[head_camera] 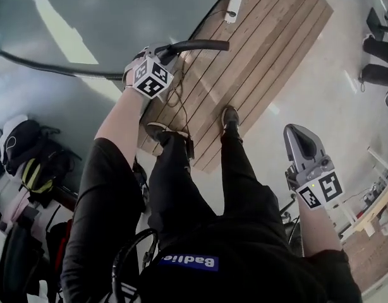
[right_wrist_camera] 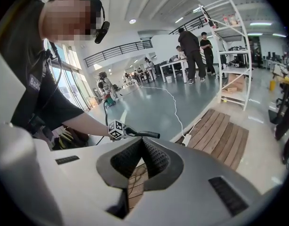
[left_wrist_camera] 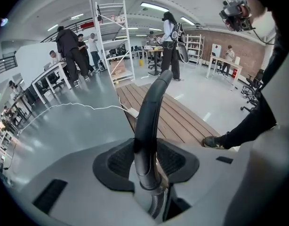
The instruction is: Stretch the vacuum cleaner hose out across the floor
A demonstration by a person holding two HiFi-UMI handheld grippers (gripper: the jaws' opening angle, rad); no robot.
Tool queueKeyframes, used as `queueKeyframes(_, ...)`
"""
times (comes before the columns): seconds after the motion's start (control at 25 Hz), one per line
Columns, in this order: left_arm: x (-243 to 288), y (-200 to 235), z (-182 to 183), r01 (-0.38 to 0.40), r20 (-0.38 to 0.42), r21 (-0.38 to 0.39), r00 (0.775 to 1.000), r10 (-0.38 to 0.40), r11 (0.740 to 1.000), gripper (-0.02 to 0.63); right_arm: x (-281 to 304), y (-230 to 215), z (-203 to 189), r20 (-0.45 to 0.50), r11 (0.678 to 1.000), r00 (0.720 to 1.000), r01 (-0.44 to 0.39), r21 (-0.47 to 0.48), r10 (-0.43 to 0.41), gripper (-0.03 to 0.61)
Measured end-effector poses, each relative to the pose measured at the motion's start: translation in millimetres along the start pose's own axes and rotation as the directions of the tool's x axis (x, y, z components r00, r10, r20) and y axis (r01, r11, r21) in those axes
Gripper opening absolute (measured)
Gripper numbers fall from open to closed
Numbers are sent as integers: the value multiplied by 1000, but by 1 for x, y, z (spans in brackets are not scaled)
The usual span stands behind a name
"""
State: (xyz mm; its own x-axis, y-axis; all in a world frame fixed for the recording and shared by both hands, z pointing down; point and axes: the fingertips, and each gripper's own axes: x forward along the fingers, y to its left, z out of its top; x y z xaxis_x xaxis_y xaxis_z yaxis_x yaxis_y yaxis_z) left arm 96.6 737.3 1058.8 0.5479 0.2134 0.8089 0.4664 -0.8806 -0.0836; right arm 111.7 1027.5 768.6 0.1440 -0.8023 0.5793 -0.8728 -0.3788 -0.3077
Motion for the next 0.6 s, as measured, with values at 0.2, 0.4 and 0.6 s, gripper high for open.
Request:
queueKeyframes(0.2,40,8,3,-3,-41,17,999,4,1000,135,-14,-20,-15,-21,997,998,52,48,-51,3)
queueKeyframes(0.4,61,4,-10,6,-68,-37,998,-8,999,135,-20,-35,-34,-43,994,996,81,68,-78,3)
queueKeyframes(0.6,6,-13,-2,-16,12,-208,1000,18,978,135,-5,-19,-19,-25,998,1000,10,62,-9,3)
